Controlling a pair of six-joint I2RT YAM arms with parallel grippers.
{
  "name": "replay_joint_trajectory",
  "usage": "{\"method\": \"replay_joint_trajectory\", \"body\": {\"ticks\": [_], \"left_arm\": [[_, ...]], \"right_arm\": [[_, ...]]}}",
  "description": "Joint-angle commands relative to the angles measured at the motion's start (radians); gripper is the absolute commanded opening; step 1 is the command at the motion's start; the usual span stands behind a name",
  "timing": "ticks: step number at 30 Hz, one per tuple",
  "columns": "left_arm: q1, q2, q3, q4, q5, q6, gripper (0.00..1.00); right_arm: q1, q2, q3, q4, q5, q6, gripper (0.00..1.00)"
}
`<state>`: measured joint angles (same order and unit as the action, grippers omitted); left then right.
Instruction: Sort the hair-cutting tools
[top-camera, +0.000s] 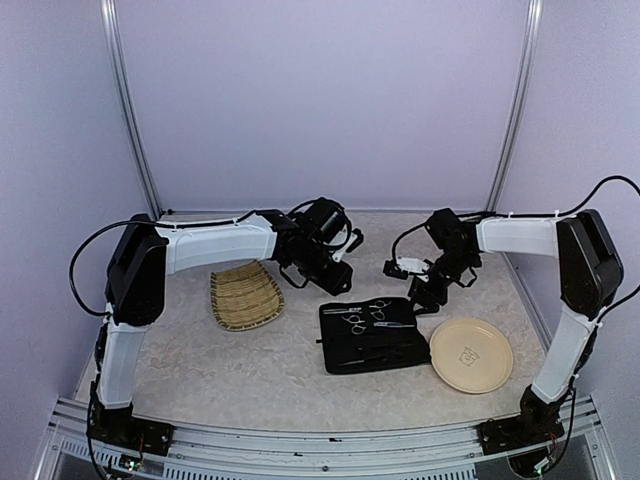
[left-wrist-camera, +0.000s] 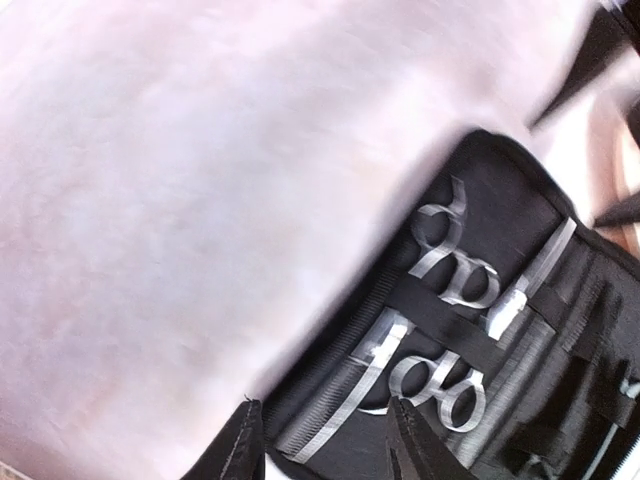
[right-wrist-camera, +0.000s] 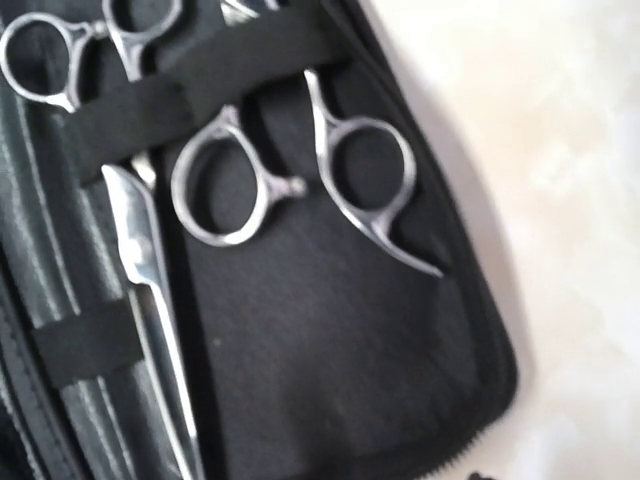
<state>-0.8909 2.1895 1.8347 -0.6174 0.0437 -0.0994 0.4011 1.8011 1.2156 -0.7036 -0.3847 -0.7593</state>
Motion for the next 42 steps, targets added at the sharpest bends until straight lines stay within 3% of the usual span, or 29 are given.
{"method": "replay_joint_trajectory", "body": {"ticks": [1, 8, 10, 12, 19, 42], "left_arm": [[0.071, 0.017, 0.008, 0.082, 0.085, 0.02, 0.41], [0.095, 0.102, 0.081, 0.108, 0.157, 0.029, 0.42], [0.107, 0.122, 0.081, 0.131, 0.249, 0.007, 0.43], [0.119, 0.139, 0.084, 0.152, 0.311, -0.022, 0.43], [0.131, 0.175, 0.093, 0.128, 0.335, -0.015, 0.43], [0.17, 0.183, 0.016, 0.029, 0.443, 0.056, 0.44]], "right_arm": [[0.053, -0.004, -0.033, 0.031, 0.038, -0.045, 0.64], [0.107, -0.011, -0.08, 0.073, 0.118, -0.071, 0.77], [0.113, -0.01, -0.095, 0.097, 0.149, -0.066, 0.78], [0.118, 0.0, -0.102, 0.124, 0.189, -0.052, 0.77], [0.123, 0.038, -0.078, 0.19, 0.265, 0.015, 0.67], [0.122, 0.095, -0.035, 0.221, 0.305, 0.128, 0.6]]}}
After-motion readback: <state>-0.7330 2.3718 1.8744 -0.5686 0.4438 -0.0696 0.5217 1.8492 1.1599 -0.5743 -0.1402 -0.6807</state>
